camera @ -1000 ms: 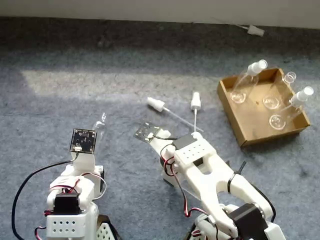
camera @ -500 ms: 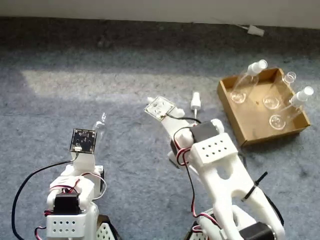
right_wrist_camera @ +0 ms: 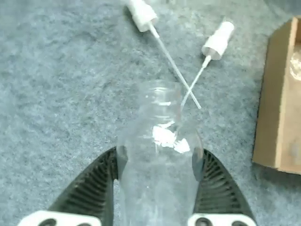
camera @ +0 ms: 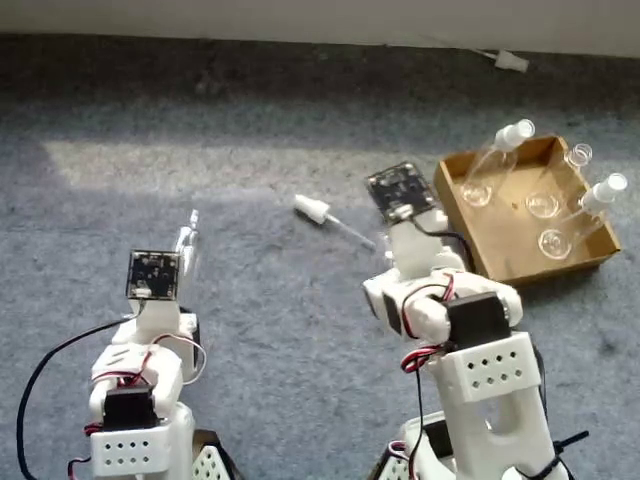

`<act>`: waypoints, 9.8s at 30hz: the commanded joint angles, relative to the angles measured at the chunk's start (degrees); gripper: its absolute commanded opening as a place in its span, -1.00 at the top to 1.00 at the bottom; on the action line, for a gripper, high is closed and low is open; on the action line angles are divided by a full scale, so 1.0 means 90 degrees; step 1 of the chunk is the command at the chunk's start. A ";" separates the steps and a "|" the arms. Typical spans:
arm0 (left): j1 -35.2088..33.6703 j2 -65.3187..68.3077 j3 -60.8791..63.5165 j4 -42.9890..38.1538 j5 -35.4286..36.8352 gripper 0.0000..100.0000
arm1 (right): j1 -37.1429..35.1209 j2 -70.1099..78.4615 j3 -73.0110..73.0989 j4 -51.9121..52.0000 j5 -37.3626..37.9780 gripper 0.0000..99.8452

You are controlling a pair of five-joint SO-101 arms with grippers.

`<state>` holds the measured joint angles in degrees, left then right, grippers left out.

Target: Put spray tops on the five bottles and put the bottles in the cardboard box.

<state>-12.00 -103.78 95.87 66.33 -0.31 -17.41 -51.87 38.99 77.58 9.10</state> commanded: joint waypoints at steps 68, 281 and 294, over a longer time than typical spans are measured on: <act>0.2095 1.1336 -1.0134 0.2393 -0.1319 0.99 | 0.0073 -0.3365 0.0474 -0.0308 -0.1905 0.82; 0.4557 0.2672 -0.4527 -0.5519 0.2012 0.99 | -0.2164 -0.5944 0.6823 -0.6286 -0.1143 0.82; 0.4557 0.2672 -0.3287 -0.5480 0.2012 0.99 | -0.2164 -0.5944 0.6823 -0.6286 -0.1143 0.82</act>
<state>28.26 -79.60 63.78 16.92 18.33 -36.84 -104.62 95.60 22.37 -1.89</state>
